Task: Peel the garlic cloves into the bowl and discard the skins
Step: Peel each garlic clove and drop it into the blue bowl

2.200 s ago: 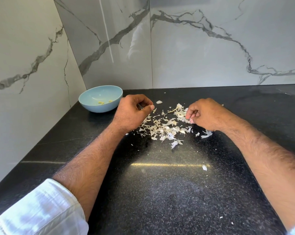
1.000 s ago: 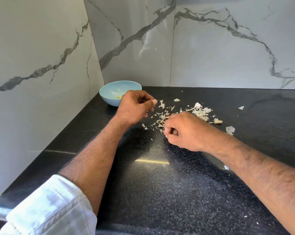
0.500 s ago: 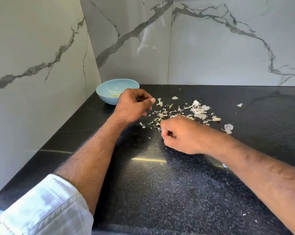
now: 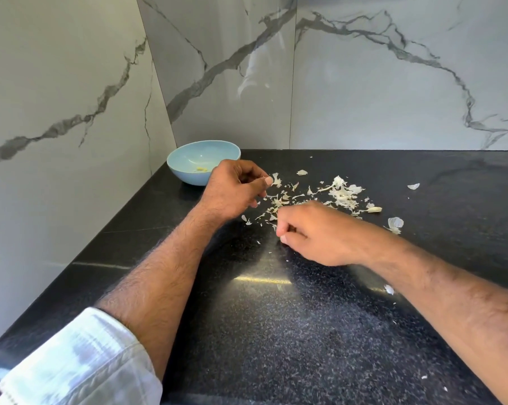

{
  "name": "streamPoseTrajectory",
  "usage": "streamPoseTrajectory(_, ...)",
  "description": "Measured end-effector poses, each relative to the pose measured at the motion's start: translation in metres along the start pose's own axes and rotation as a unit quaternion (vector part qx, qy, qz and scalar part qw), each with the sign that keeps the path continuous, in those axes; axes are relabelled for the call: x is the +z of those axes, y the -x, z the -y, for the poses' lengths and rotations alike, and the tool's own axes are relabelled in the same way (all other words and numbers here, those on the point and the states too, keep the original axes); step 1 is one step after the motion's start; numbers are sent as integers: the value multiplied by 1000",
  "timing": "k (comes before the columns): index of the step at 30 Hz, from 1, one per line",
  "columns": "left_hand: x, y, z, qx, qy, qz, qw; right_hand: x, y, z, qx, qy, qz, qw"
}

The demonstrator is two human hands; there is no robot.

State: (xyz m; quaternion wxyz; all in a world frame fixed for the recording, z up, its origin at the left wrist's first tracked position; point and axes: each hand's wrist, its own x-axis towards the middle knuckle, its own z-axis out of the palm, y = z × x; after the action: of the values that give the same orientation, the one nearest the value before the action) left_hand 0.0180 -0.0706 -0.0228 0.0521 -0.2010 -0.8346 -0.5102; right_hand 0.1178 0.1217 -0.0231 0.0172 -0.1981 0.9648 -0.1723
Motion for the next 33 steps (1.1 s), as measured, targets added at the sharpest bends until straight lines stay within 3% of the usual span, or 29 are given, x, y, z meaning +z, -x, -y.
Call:
streamPoseTrajectory(2,1,1,-2,-1,10,4,1000,-7,2,-15,25,-124,-74,989)
streamPoseTrajectory(4,2,1,-4,-3,23,9,1000,-15,3,-29,58,-310,-146,938)
streamPoseTrajectory(7,8,2,-7,-6,49,26,998,-23,2,-43,59,-521,-159,836)
streamPoseTrajectory(9,11,3,-7,-2,51,34,998,-25,2,-47,55,-552,-149,819)
streamPoseTrajectory(14,10,3,-5,-1,49,33,998,-20,6,-41,53,-528,-79,844)
streamPoseTrajectory(16,7,4,-6,2,49,25,998,-12,8,-29,47,-425,-76,901)
streamPoseTrajectory(18,5,3,-4,0,54,21,998,-8,8,-15,6,-282,-121,952)
streamPoseTrajectory(21,6,0,0,2,59,20,998,-9,9,-1,-73,-197,-247,946)
streamPoseTrajectory(22,6,0,0,2,61,20,998,-9,9,1,-85,-175,-244,950)
streamPoseTrajectory(24,7,0,0,3,55,19,998,1,8,3,-80,-75,-131,985)
streamPoseTrajectory(26,7,1,-3,4,45,22,999,12,4,2,-60,11,-37,997)
streamPoseTrajectory(29,5,2,-2,-2,47,19,999,8,-1,1,-42,1,-26,999)
streamPoseTrajectory(33,5,0,0,-16,50,17,998,-1,5,-18,29,-210,-57,976)
